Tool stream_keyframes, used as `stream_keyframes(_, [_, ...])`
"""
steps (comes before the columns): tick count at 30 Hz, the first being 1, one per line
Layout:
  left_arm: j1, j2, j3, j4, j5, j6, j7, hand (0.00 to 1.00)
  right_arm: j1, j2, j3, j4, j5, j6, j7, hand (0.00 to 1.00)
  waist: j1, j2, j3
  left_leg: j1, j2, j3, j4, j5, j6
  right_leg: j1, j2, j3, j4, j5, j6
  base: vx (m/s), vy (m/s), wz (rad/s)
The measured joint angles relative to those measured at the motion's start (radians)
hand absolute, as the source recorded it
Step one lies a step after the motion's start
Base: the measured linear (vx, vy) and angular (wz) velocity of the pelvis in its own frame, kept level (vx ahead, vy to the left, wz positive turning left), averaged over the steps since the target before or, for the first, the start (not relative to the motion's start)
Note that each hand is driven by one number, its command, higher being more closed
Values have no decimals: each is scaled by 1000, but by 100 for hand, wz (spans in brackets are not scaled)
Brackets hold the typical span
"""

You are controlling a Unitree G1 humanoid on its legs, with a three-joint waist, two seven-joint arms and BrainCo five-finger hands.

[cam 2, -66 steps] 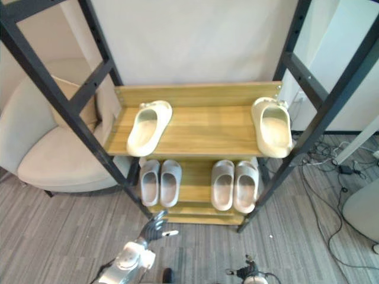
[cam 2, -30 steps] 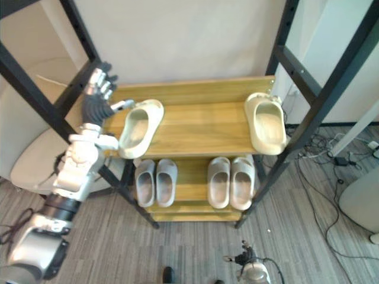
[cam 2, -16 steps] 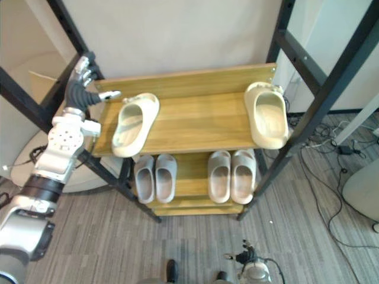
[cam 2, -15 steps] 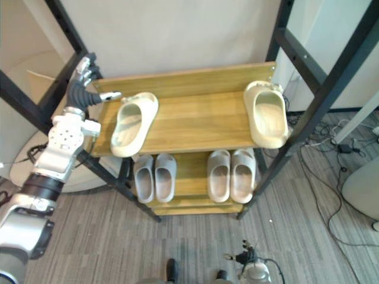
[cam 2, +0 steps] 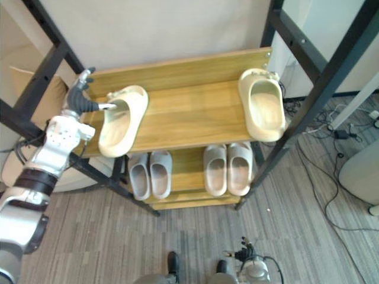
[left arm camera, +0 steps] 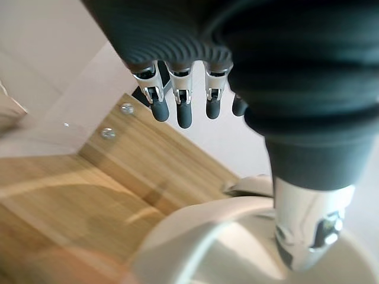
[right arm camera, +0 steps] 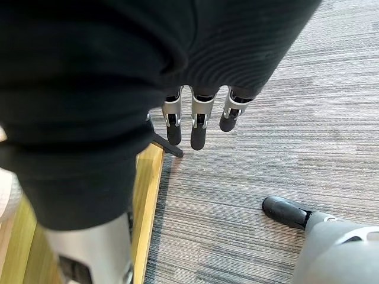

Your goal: Organize the slippers on the shoe rack

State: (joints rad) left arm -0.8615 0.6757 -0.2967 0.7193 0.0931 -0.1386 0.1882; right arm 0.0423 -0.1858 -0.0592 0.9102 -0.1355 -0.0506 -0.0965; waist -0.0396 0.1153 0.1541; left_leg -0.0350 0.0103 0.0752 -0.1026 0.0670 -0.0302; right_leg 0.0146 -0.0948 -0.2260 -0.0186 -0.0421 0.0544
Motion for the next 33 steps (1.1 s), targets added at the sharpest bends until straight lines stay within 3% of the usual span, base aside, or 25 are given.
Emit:
stream_keyframes(4, [-32, 11, -8, 36, 65, 6, 0, 0, 13, 5, -16, -42, 21, -3, -1, 0, -3, 4, 8, -14, 5, 27, 0, 0, 0, -36, 2, 28, 20, -1, -2, -18, 15, -18])
stream_keyframes(5, [-37, 11, -8, 41, 78, 11, 1, 100, 20, 10, -16, -49, 21, -4, -1, 0, -4, 3, 9, -18, 7, 30, 0, 0, 0, -44, 3, 32, 24, -1, -2, -7, 7, -11])
stream_keyframes(12, [-38, 16, -9, 51, 124, 20, 1, 100, 39, 32, -16, -68, 21, -10, -1, 0, -4, 2, 10, -19, 9, 49, 0, 0, 0, -53, 4, 48, 29, 0, -4, 16, 3, -7])
stream_keyframes(27, [-52, 11, -11, 57, 80, 22, 5, 100, 37, 37, -43, -66, 22, -10, -26, 0, -9, 2, 10, -16, 8, 49, 0, 1, 0, -47, 4, 47, 28, 7, -8, 0, 0, 0])
stream_keyframes(33, [-52, -49, 6, 31, 60, 26, 11, 100, 30, 37, -55, -59, 26, -9, -31, 0, -18, 2, 15, 1, 4, 44, 0, 1, 0, -26, 1, 39, 13, 13, -5, -8, 5, 1])
